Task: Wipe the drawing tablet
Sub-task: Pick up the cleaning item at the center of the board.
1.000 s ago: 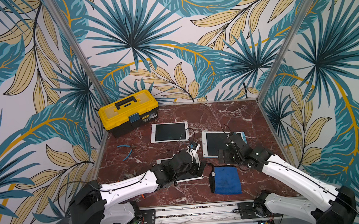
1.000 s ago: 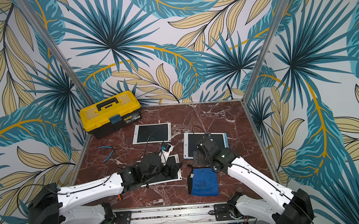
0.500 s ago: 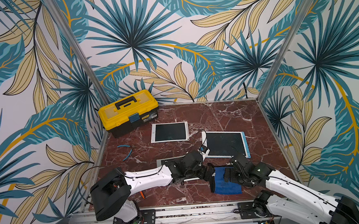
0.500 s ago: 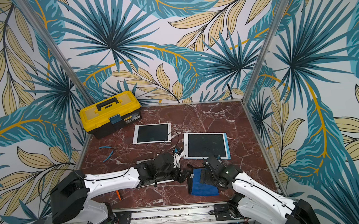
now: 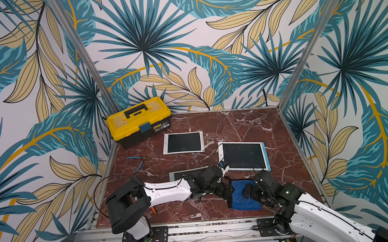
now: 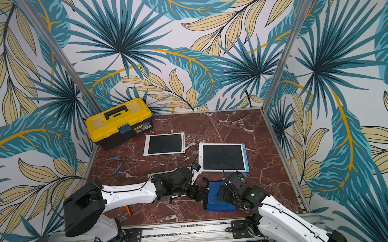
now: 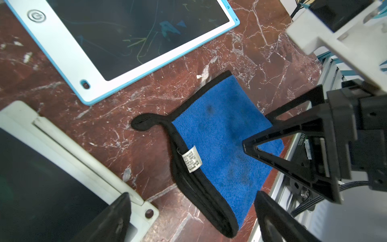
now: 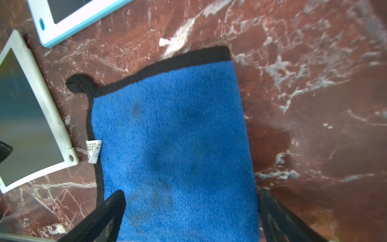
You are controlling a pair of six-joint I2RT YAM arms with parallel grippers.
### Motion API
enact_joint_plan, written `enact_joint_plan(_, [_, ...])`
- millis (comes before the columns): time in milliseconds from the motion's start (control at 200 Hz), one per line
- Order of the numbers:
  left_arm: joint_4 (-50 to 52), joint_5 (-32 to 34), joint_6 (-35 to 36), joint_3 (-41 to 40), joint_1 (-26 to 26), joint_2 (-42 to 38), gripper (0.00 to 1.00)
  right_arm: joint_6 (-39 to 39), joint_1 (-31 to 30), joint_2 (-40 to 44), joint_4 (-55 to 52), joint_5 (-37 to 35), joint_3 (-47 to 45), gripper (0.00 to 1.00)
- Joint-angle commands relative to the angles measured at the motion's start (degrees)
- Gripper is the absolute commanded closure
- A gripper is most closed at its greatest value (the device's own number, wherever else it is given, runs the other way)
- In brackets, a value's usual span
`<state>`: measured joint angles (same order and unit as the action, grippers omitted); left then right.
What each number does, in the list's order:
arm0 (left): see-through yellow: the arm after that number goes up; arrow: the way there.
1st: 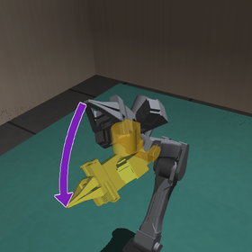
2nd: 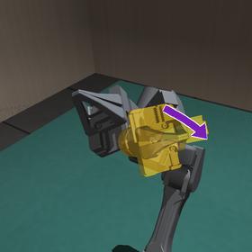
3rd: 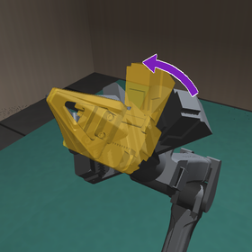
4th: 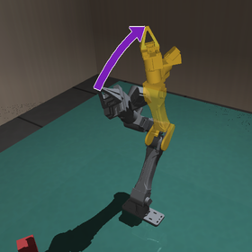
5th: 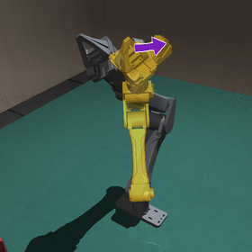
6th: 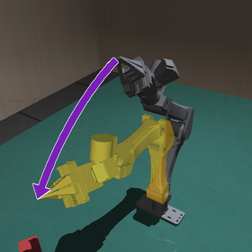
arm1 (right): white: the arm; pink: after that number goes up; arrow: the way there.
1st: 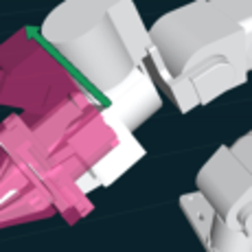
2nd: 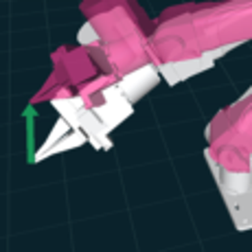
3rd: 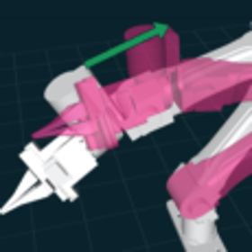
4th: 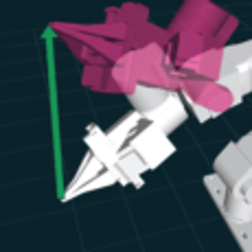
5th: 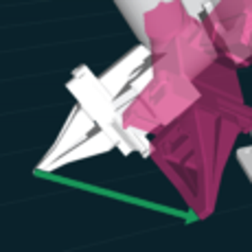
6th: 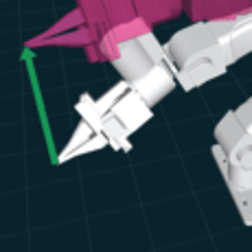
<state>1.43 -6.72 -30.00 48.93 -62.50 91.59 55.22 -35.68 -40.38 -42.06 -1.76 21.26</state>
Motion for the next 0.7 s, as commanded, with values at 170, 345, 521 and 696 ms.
enact_joint_plan(170, [-0.6, -1.3, -7.2, 1.8, -1.5, 2.7, 0.06, 4.8, -0.1, 2.3, 5.0, 3.7, -5.2, 0.01])
enact_joint_plan(345, [-1.2, -2.7, -9.8, 2.0, -2.2, 3.6, 0.07, 7.4, -0.1, 5.8, 8.0, 6.1, -8.9, 0.01])
enact_joint_plan(521, [-1.4, -2.6, -11.8, 2.0, -2.9, 4.9, 0.08, 8.0, -0.1, 11.2, 4.9, 5.7, -9.9, 0.01])
enact_joint_plan(696, [-1.9, -3.1, -13.6, 2.4, -4.0, 6.1, 0.09, 9.6, -0.1, 16.2, 1.1, 7.0, -10.3, 0.01])
